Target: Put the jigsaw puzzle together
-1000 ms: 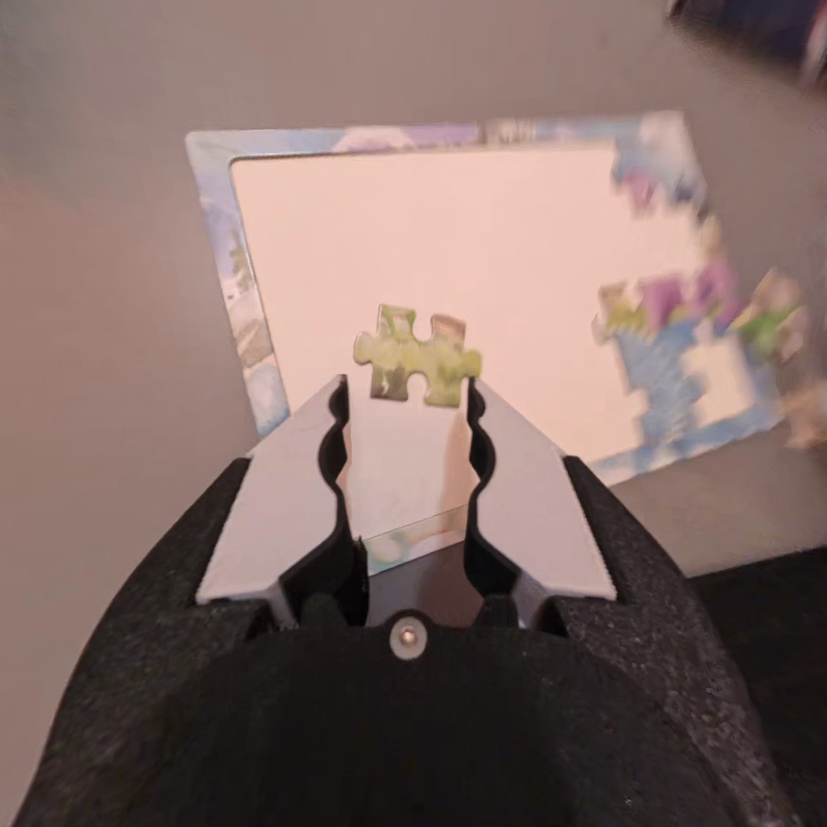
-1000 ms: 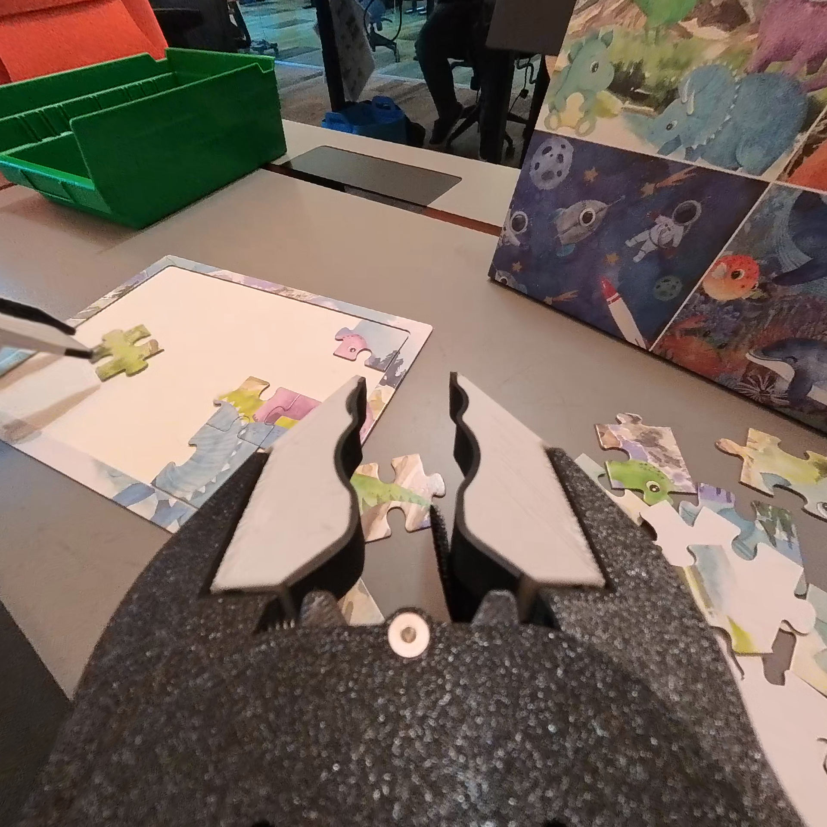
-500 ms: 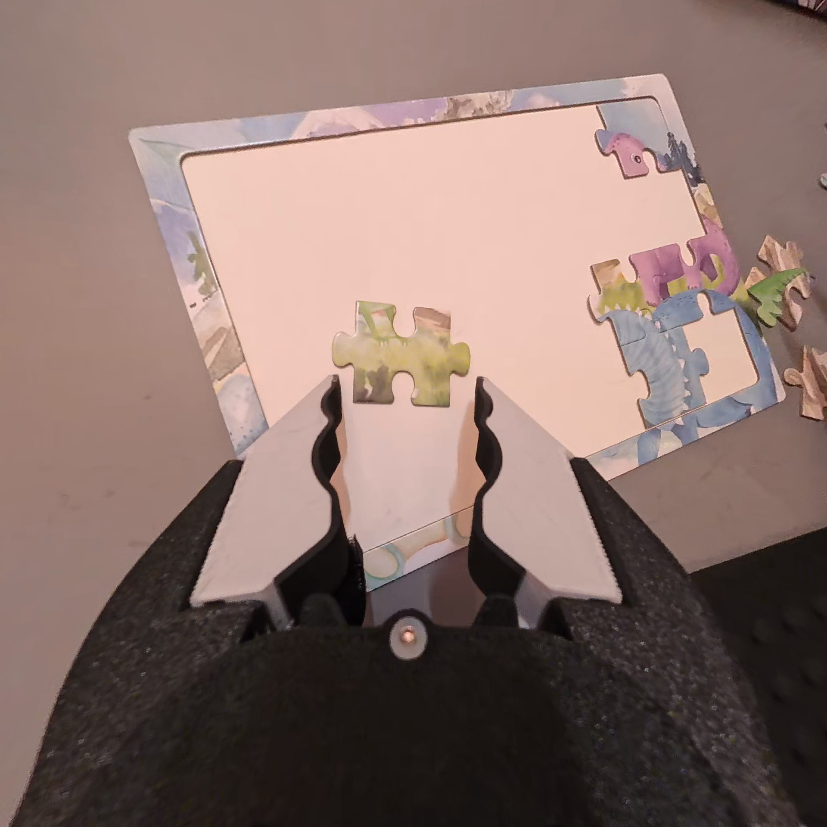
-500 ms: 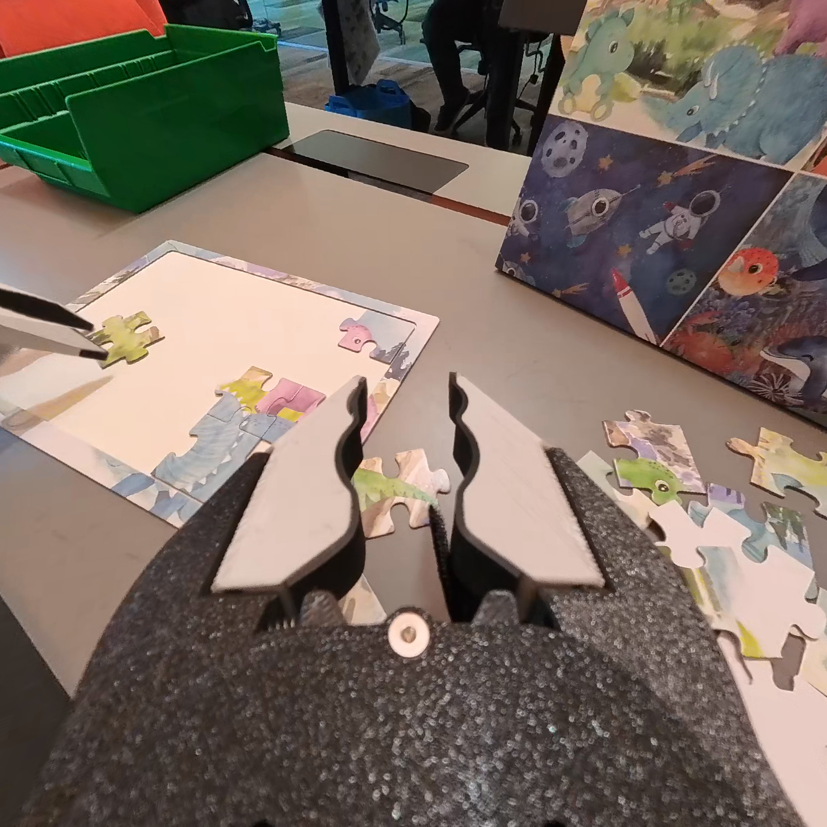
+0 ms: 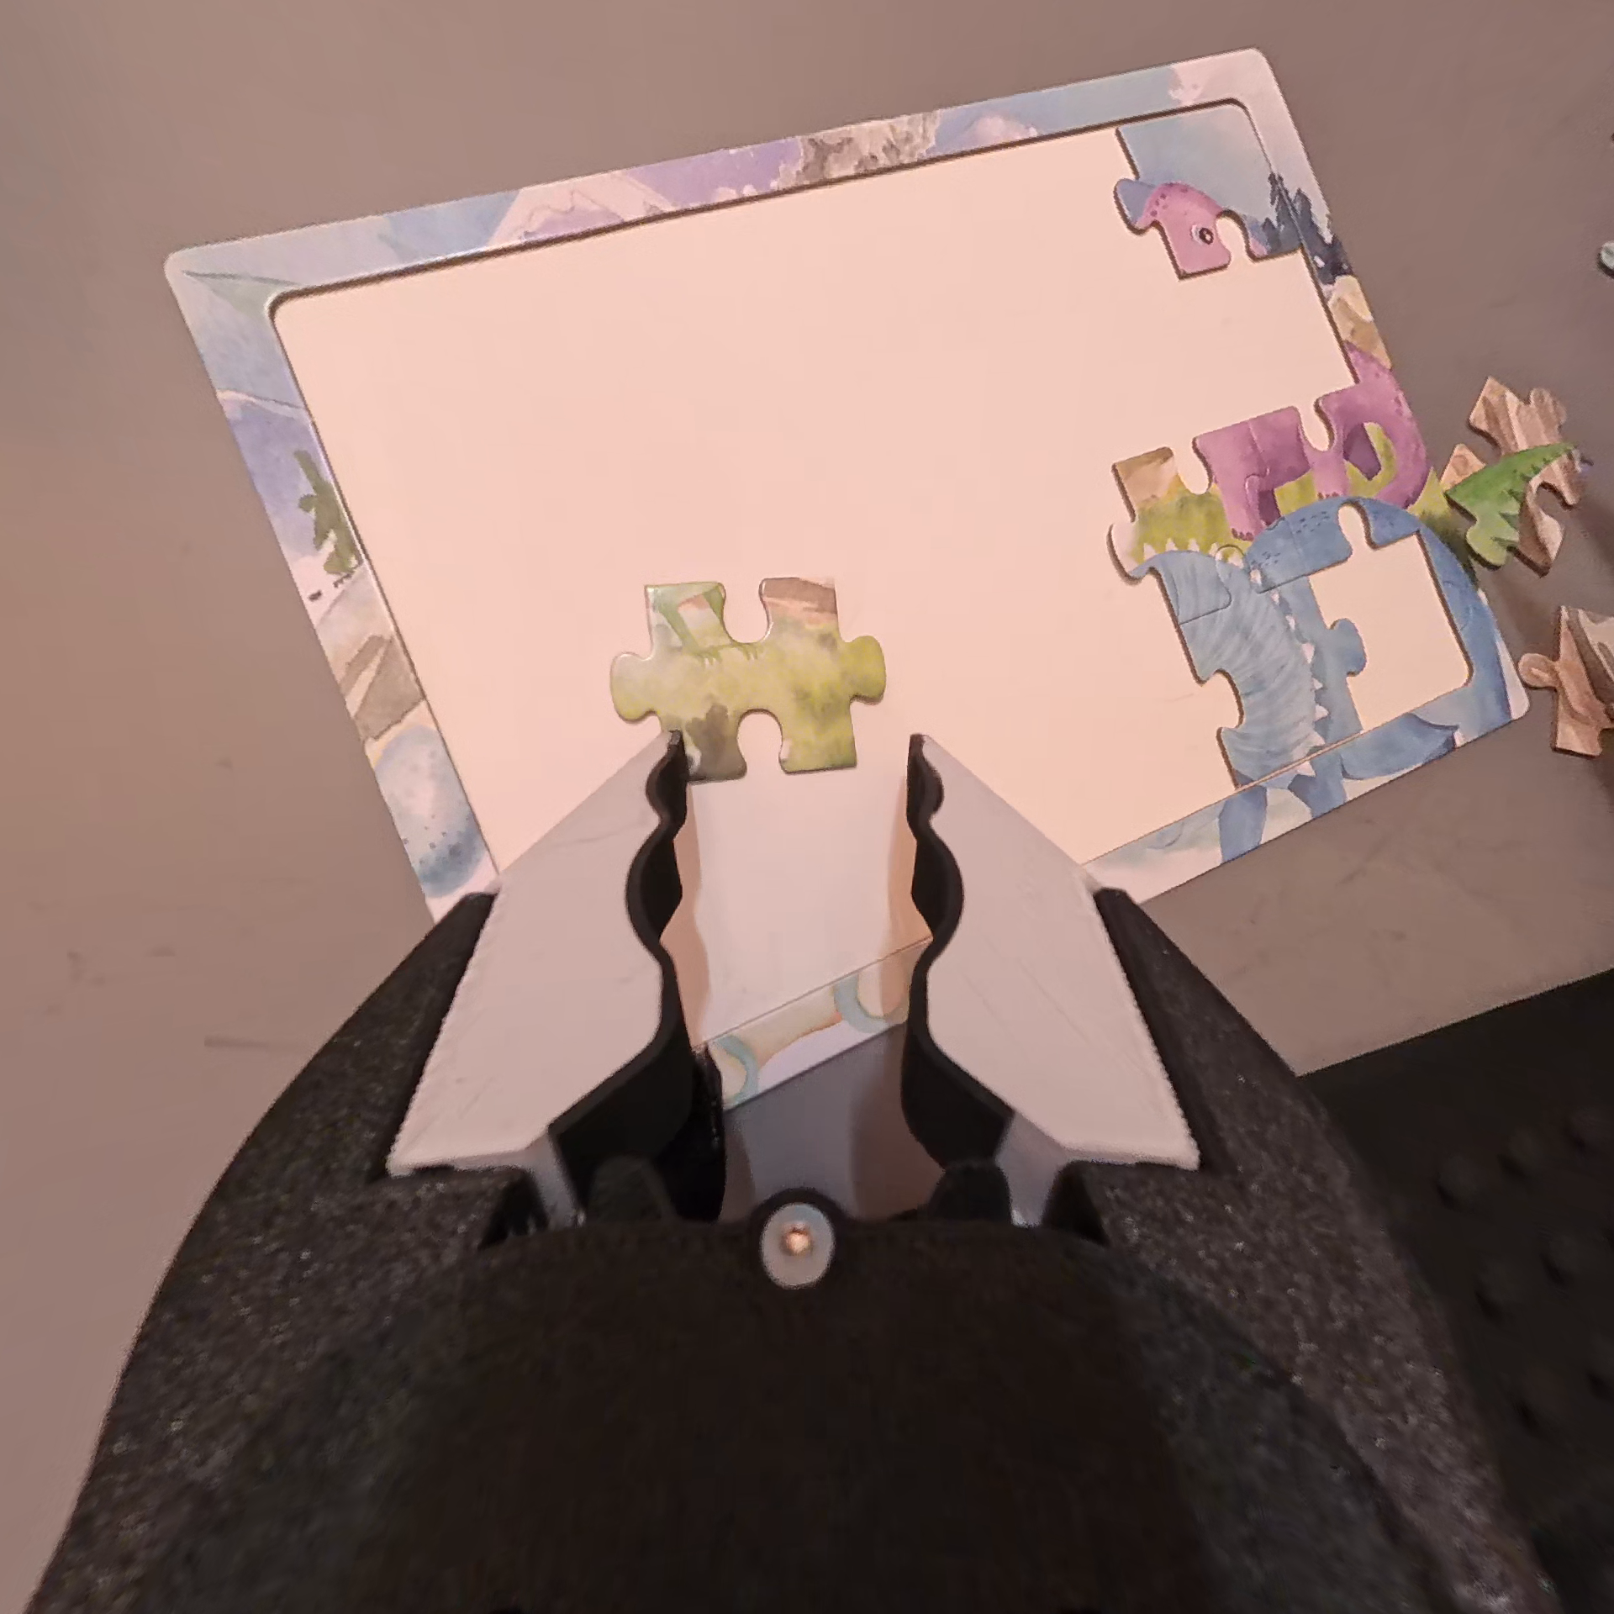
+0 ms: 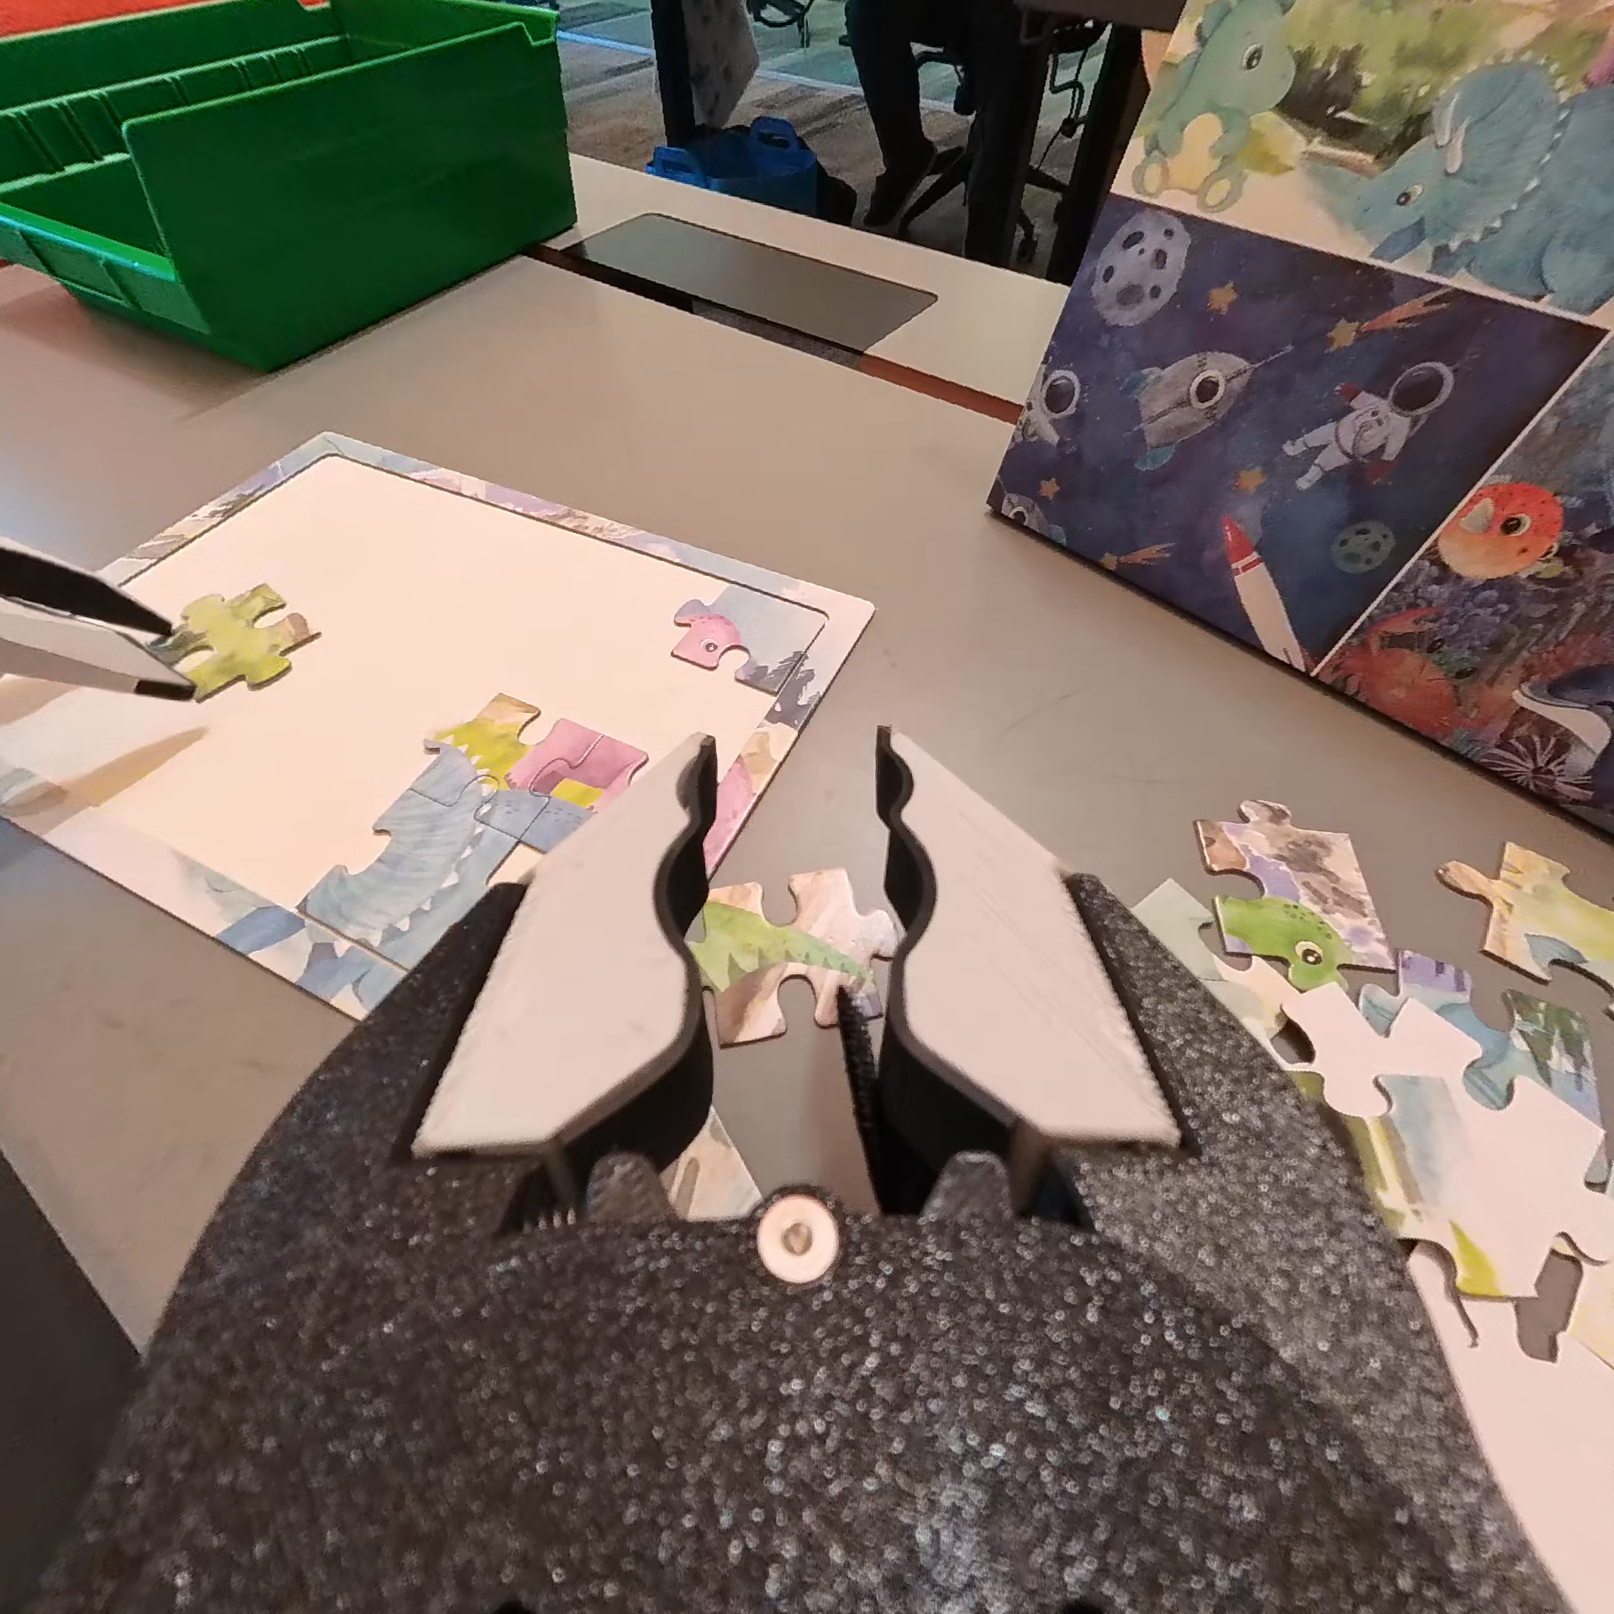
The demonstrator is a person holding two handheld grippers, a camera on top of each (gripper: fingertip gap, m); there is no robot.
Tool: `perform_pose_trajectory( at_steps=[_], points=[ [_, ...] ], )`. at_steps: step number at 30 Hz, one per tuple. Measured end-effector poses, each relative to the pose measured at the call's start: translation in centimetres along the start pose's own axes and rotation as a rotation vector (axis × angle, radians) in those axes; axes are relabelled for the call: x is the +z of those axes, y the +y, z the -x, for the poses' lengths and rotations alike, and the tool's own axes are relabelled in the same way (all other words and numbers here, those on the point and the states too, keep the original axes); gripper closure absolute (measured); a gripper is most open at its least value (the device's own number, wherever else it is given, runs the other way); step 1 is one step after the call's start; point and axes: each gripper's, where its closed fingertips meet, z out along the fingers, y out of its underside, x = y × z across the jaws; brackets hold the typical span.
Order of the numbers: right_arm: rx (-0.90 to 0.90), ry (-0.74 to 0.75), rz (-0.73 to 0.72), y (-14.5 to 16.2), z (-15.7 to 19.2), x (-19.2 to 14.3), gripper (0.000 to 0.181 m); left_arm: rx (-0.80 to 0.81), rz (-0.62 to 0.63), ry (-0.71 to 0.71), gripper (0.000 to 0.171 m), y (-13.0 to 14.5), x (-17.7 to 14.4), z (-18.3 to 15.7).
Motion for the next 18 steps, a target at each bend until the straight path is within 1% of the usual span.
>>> perform_pose_trajectory(
  at_steps=[9, 12, 15, 17, 18],
  points=[
    [-0.009, 0.001, 0.002, 0.0, 0.0, 0.0, 0.145, 0.022, 0.023, 0.015, 0.123, 0.6, -0.2, -1.2],
    [-0.016, 0.050, -0.012, -0.5, -1.7, -0.9, 0.145, 0.046, 0.024, -0.034, 0.122, 0.4, -1.0, -0.5],
    [-0.040, 0.054, -0.021, -1.1, -4.7, -3.0, 0.147, 0.065, -0.045, -0.043, 0.122, -1.0, -2.8, -0.5],
    [-0.087, -0.023, 0.055, 0.1, -5.7, -4.3, 0.147, 0.083, -0.102, 0.003, 0.122, -2.0, -4.1, -1.5],
    [-0.104, -0.100, 0.098, 0.9, -5.4, -5.1, 0.147, 0.094, -0.128, 0.035, 0.123, -2.4, -4.7, -2.1]
  ],
)
